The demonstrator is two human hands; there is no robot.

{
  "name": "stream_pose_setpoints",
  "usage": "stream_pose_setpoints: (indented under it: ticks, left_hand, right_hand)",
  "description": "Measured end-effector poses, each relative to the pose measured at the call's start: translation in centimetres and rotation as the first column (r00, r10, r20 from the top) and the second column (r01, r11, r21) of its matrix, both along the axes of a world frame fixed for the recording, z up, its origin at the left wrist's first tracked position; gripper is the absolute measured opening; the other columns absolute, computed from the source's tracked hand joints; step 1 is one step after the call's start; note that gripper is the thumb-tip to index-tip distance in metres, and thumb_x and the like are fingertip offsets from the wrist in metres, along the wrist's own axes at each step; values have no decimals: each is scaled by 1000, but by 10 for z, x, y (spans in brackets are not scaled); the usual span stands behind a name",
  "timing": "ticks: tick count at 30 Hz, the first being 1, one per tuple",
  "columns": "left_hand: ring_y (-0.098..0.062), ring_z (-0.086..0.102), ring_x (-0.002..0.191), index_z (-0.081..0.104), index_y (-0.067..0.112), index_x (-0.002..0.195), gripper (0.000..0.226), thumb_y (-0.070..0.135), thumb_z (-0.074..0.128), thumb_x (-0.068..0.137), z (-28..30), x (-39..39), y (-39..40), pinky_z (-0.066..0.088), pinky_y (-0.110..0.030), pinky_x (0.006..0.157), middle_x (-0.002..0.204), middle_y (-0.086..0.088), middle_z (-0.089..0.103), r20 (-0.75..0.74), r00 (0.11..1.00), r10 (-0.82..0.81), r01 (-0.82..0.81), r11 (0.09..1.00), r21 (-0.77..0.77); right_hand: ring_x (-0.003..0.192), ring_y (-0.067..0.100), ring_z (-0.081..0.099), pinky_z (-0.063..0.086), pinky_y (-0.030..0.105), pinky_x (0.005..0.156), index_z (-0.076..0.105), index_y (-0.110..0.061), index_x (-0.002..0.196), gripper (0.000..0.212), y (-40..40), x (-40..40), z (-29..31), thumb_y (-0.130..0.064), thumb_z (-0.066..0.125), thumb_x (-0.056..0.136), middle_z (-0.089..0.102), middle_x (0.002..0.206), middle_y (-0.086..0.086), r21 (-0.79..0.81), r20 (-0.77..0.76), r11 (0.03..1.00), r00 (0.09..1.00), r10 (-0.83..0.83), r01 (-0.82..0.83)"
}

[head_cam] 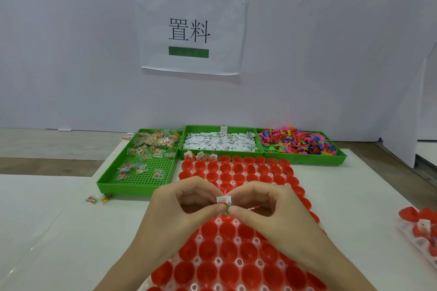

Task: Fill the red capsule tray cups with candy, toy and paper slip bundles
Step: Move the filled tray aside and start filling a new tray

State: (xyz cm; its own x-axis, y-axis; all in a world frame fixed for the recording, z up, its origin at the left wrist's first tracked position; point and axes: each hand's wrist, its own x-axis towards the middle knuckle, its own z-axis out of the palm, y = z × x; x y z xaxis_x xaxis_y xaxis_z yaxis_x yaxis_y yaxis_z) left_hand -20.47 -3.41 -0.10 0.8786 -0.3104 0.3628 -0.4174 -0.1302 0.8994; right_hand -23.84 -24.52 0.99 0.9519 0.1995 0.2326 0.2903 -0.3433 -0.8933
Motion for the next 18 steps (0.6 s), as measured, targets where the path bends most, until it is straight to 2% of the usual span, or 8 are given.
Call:
stream_pose_setpoints:
  ticks: [3,7,10,12,14,18]
  left_hand:
    - [-15,78,82,80,22,91,15,23,88,78,-3,-3,-3,63,-30,77,85,3,79,87,996,0,-4,999,43]
    - [-12,78,81,83,26,91,16,17,86,79,-6,-3,-4,62,-27,77,85,7,80,102,995,-21,16,999,51]
    - [-11,77,85,83,26,95,18,15,85,81,-5,0,-4,61,-25,79,88,10,80,105,993,-48,39,995,90]
    - [-9,77,86,83,24,96,17,14,83,83,-4,3,-6,61,-25,80,89,10,80,106,993,-49,38,994,103]
    - [-7,77,84,83,23,94,15,14,84,82,-2,6,-10,61,-26,80,87,12,79,121,993,-8,-4,995,103]
    - [-2,73,82,80,27,88,13,23,87,78,0,20,-16,58,-22,78,80,18,76,274,948,165,-217,961,172]
  right_hand:
    - [92,9,74,60,28,84,78,-34,100,12,-5,1,1,-27,77,90,78,94,-10,-38,21,999,1000,-19,19]
    - [87,8,72,59,34,77,78,-38,99,16,-10,0,2,-24,76,90,77,89,-15,-163,76,986,997,-20,32]
    - [79,9,71,58,33,70,78,-39,94,14,-11,3,4,-26,77,88,76,85,-16,-209,103,977,994,-28,49]
    - [74,11,70,54,28,64,77,-35,91,11,-12,8,5,-25,77,87,76,83,-13,-224,115,974,993,-20,46]
    - [73,8,69,50,19,63,76,-29,90,11,-10,18,6,-19,77,85,75,80,-10,-239,121,970,993,-10,39]
    - [76,7,71,52,19,68,78,-22,91,13,-8,47,10,-11,78,84,77,80,-6,-249,82,968,997,4,16]
